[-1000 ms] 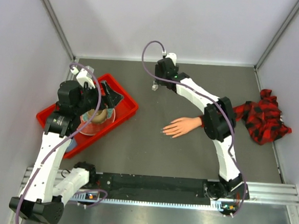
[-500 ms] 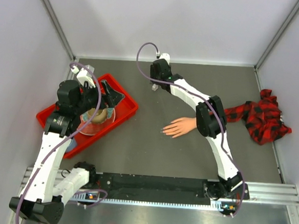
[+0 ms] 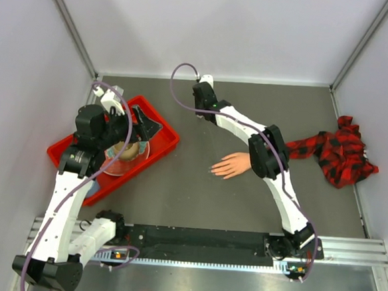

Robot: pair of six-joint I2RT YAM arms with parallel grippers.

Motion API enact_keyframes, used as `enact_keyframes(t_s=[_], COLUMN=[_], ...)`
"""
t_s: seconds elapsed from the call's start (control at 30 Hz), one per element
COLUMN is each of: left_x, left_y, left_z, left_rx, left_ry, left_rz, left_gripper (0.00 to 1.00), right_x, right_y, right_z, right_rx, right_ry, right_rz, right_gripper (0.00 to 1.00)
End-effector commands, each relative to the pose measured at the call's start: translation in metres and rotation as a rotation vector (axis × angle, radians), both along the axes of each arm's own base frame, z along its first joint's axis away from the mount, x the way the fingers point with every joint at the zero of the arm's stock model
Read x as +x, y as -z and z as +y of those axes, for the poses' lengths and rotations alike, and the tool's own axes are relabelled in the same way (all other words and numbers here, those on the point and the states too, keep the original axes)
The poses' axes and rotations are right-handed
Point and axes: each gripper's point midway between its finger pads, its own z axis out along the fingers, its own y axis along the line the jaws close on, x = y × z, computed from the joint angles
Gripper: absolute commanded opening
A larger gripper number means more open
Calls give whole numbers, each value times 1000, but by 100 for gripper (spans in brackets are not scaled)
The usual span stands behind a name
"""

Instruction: Paint the nails

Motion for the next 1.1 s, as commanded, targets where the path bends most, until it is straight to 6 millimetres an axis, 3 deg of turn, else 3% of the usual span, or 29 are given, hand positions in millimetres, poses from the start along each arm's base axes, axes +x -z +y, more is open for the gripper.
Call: enact_keyframes(t_s=[0.0,0.03,0.13,0.17,0.23,0.27,0.3,0.33,0.37,0.43,0.5,0.53,0.57,0.6,0.63,0.67,0.7,0.73,0.77,0.83,0.9,0.97,1.0,1.07], left_x=[2,3,5,7,10,9,10,11,8,12,4,8,-1,-4,-13,-10,-10,-9,-6,-1,5,11,9,13], left_y=[-8,-7,-2,8,8,20,21,23,19,15,8,18,7,6,19,9,10,31,24,41,35,42,34,39], left_z=[-3,-3,-5,-6,-16,-21,-26,-33,-39,-44,-56,-56,-74,-82,-98,-102,-107,-115,-117,-123,-122,-125,-129,-136], left_rx=[-10,-8,-14,-16,-48,-61,-81,-101,-114,-103,-78,-55,-34,-24,12,9,25,79,80,157,164,215,208,226], left_ry=[23,22,36,39,94,125,151,194,210,200,215,173,221,229,277,254,255,278,263,278,239,248,260,272], left_rz=[-44,-44,-39,-21,-48,-30,-45,-89,-127,-237,-342,-369,-475,-520,-559,-643,-678,-686,-751,-781,-835,-865,-915,-935], left_gripper=[92,91,88,87,83,78,76,74,75,75,77,77,79,79,78,76,75,76,76,76,73,69,68,67], right_x=[9,9,6,5,-10,-23,-41,-56,-71,-97,-127,-139,-149,-160,-172,-181,-188,-196,-199,-205,-211,-219,-222,-229], right_y=[-21,-22,-46,-79,-106,-104,-139,-136,-163,-157,-180,-175,-176,-185,-180,-180,-184,-187,-190,-198,-197,-198,-199,-202], right_z=[11,10,3,-1,-14,-22,-27,-31,-39,-56,-64,-67,-69,-73,-75,-72,-73,-77,-78,-87,-92,-96,-96,-92], right_rx=[7,-4,-37,-22,-36,-45,2,16,52,56,132,142,156,191,185,207,209,201,201,184,156,143,147,164], right_ry=[-11,-10,-9,-9,-8,-8,-38,-36,-32,1,-7,-8,-14,-7,-18,-50,-60,-65,-71,-74,-84,-91,-94,-110], right_rz=[-62,-65,-83,-117,-108,-78,-84,-34,-39,51,83,121,150,164,209,237,241,244,240,226,237,241,238,225], right_gripper=[18,4,0,0,0,0,0,0,0,0,0,0,0,0,0,0,0,0,0,0,0,0,0,0])
